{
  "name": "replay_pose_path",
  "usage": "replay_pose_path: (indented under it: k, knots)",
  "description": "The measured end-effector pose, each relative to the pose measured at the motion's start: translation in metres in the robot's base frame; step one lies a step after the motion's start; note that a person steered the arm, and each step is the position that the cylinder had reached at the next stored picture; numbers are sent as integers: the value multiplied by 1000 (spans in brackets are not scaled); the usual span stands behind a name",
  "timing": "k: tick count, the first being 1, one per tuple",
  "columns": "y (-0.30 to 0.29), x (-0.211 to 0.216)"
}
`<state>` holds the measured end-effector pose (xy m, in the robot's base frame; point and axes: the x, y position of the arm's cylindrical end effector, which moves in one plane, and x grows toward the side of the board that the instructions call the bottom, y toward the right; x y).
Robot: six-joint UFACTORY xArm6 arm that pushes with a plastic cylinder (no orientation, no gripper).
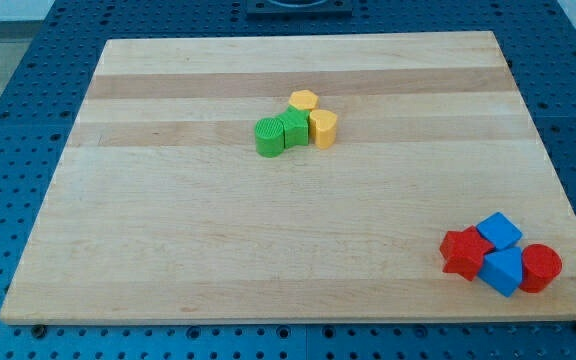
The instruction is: Separate red circle and blue cube from red star and blue triangle
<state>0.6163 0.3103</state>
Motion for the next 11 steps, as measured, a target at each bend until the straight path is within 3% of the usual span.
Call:
replay_pose_path:
  k: [5, 9, 11]
  knots:
    - [-89, -38]
    - [-175, -150]
    - [-183, -170]
